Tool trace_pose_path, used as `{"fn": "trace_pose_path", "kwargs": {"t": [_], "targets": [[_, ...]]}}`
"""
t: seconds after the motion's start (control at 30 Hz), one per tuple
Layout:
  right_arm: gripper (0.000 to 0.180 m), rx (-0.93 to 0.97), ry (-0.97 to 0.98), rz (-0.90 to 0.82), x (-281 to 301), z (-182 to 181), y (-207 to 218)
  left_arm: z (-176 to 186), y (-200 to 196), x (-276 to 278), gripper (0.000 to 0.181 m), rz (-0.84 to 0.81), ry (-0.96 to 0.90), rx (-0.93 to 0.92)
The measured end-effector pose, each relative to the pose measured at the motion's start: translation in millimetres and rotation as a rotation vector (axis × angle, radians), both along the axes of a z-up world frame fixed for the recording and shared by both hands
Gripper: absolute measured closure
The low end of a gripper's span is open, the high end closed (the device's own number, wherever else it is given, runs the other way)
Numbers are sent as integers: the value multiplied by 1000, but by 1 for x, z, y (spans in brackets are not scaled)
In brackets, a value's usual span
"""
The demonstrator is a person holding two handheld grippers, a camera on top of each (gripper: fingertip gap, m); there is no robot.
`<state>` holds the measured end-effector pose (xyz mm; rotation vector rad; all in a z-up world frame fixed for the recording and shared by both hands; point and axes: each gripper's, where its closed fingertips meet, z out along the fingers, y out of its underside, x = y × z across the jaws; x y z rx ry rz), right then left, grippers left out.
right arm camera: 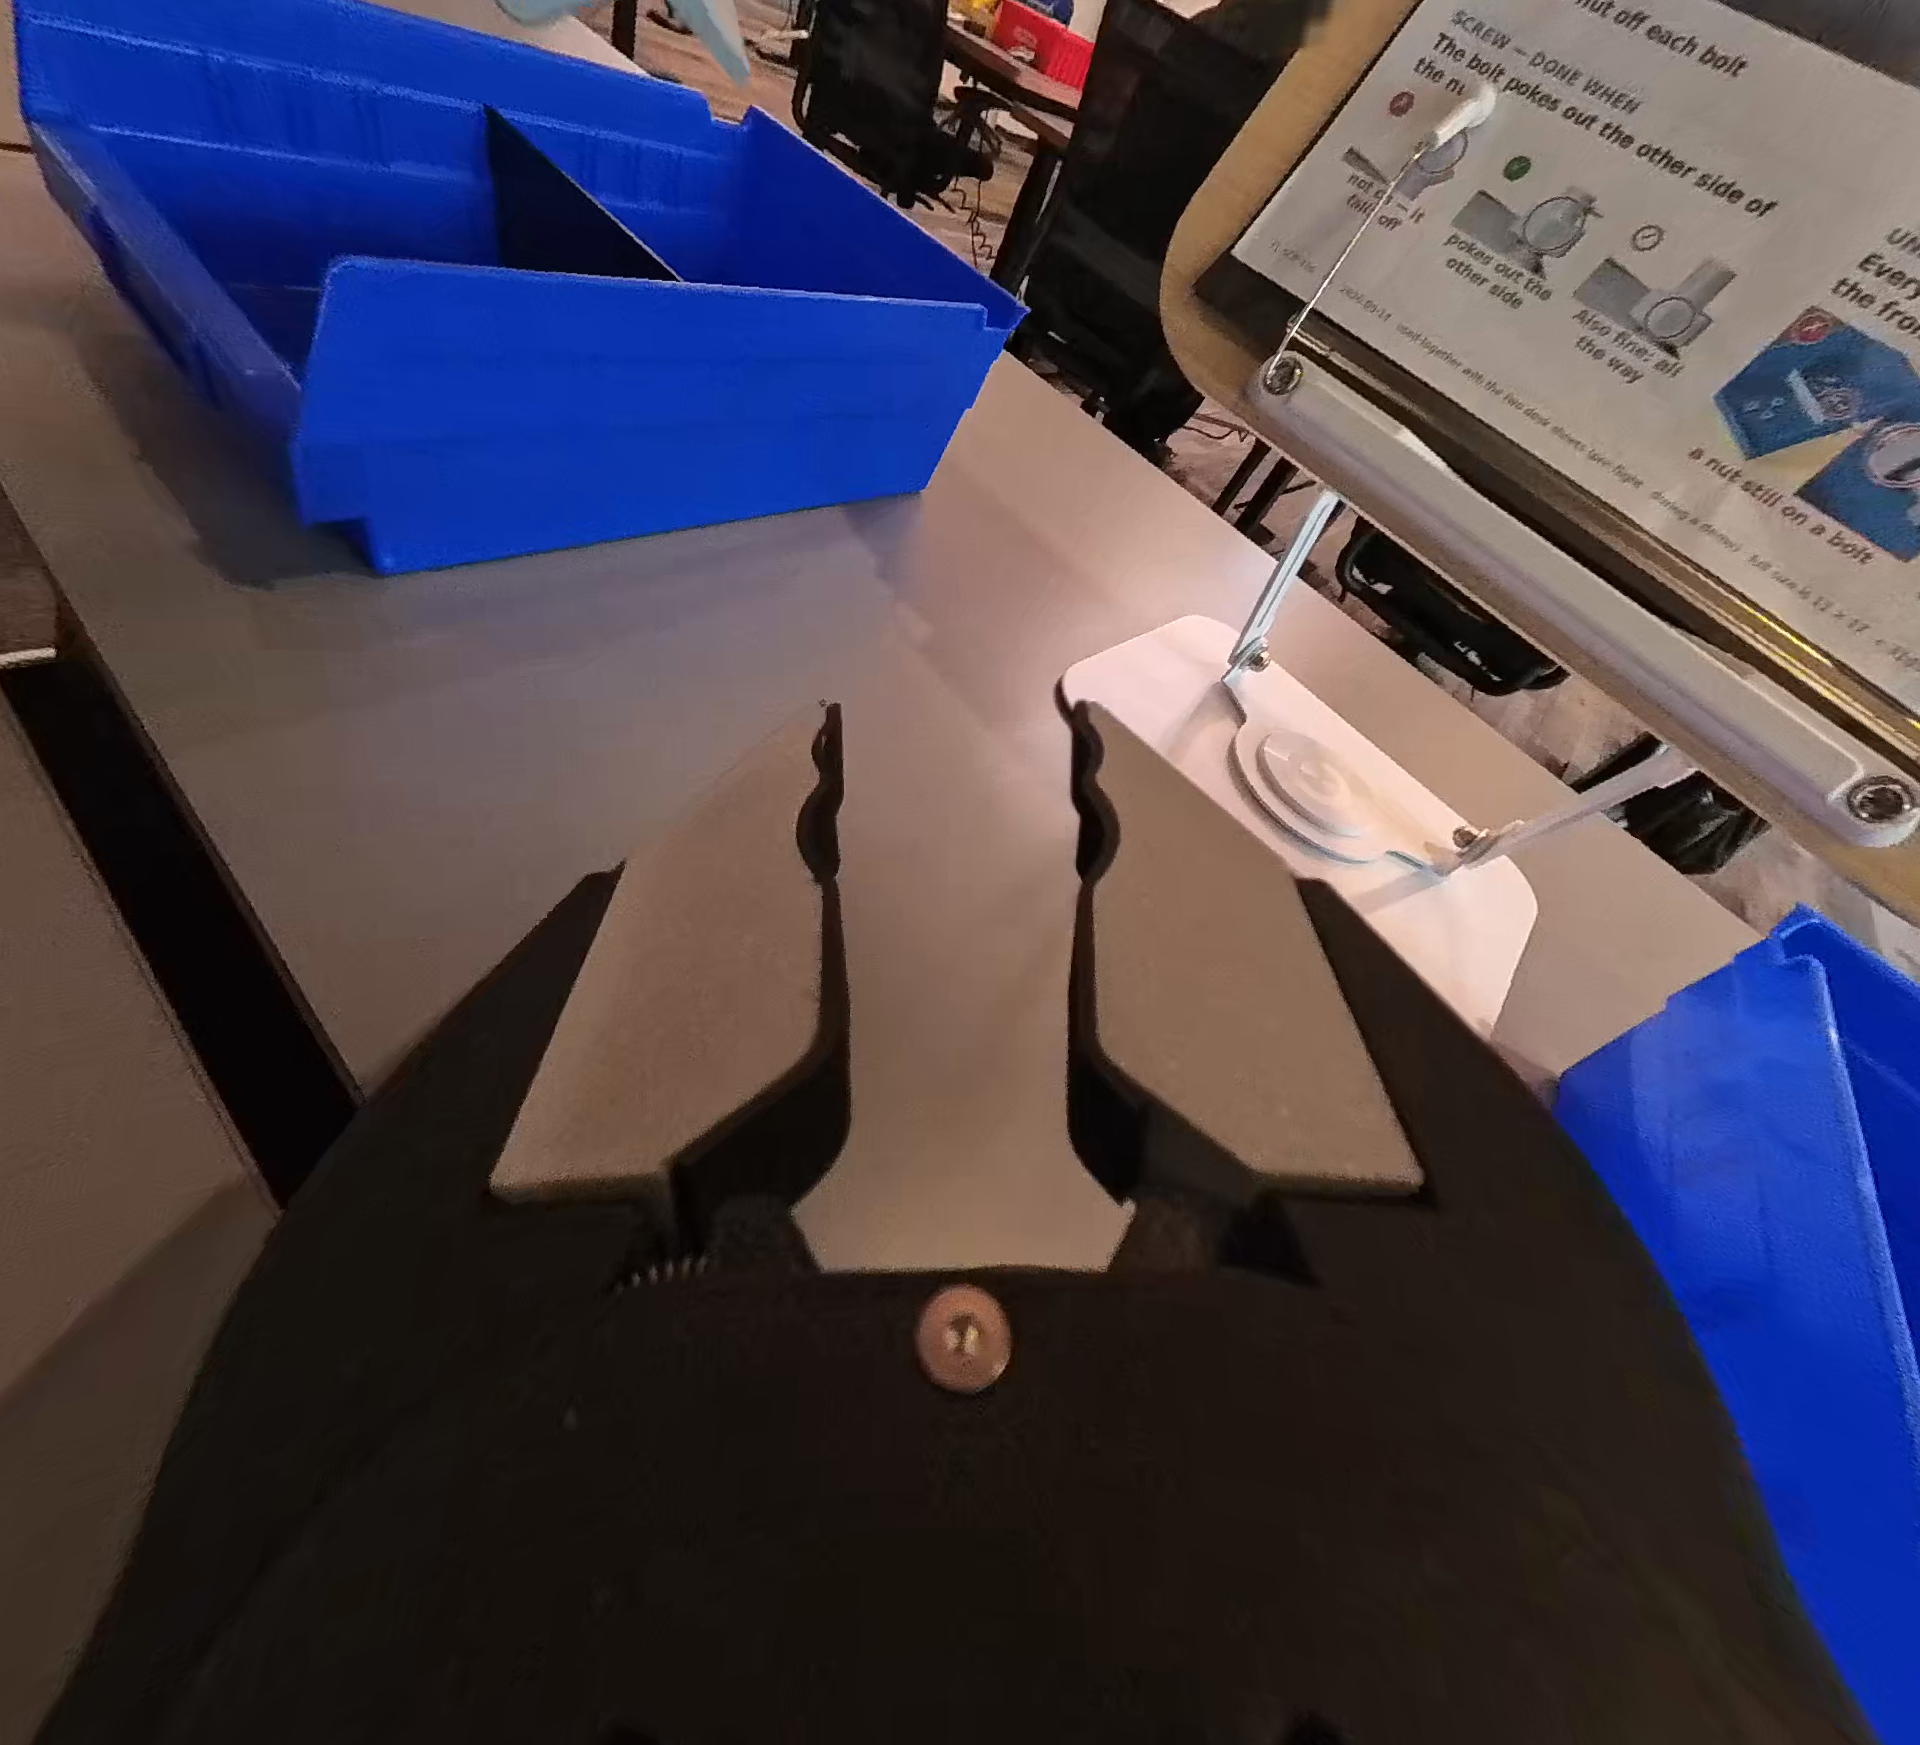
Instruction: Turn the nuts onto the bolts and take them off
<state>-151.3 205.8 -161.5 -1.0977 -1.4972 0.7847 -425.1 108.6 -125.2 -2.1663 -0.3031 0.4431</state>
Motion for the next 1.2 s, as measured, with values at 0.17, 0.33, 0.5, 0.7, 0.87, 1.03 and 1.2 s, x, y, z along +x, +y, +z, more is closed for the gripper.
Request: {"fn": "trace_pose_path", "kwargs": {"t": [0.17, 0.33, 0.5, 0.7, 0.87, 1.03, 1.2], "targets": [[138, -14, -13, -10, 1, -4, 6, -28, 17, -16, 144, 19, -77, -109], [138, -17, -28, 4, 0, -6, 5, -58, 20, -29, 142, 30, -126, -240], [138, -4, -21, 18, 1, -3, 1, -79, 21, -39, 142, 13, -121, -345], [138, -2, -25, 33, 1, -4, -4, -95, 27, -39, 139, -29, -157, -424], [138, -10, -28, 34, 1, -5, -3, -114, 21, -40, 139, -37, -227, -521], [138, -10, -32, 36, 0, -6, -3, -125, 26, -39, 142, -48, -256, -530], [138, -10, -39, 37, 0, -7, -3, -129, 28, -38, 172, -59, -272, -529]]}}
